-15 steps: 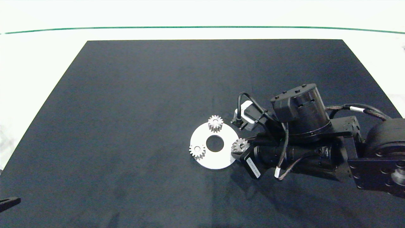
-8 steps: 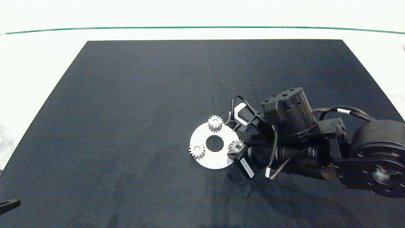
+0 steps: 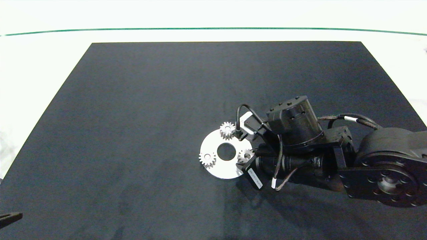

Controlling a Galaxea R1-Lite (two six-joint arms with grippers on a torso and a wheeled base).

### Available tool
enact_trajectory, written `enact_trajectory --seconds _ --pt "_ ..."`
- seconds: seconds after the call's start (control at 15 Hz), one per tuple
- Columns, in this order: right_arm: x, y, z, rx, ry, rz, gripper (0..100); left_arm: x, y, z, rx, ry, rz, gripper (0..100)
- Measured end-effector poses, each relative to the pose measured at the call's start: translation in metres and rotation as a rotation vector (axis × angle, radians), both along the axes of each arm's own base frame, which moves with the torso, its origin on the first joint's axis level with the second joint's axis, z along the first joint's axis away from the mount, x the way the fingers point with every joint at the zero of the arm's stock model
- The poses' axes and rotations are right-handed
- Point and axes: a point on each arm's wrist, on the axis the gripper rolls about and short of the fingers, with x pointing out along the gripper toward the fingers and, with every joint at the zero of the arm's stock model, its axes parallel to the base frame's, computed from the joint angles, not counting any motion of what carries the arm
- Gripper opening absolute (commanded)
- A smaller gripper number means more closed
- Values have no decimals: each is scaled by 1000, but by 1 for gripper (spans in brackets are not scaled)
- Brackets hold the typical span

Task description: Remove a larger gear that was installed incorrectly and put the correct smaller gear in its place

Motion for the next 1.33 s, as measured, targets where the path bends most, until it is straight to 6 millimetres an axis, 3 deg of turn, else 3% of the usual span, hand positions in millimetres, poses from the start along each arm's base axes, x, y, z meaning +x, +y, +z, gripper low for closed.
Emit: enact_trajectory --seconds 0.27,0.33,0.67,0.93,1.13,1.33 --pt "-1 2 -2 -3 3 4 22 0 0 -2 1 4 1 100" --pt "-1 2 -2 -3 3 4 100 0 0 -2 1 5 1 100" --pt "-1 -1 -3 7 15 -21 100 -2 1 -4 -1 3 3 100" --pt "-3 -13 7 40 -20 -144 100 -3 3 -5 1 -4 51 100" --pt "-8 -37 26 71 -97 -320 100 -7 5 -4 -6 -27 151 100" --pt "-19 -82 45 104 -163 -463 100 -14 8 -5 -14 -60 316 100"
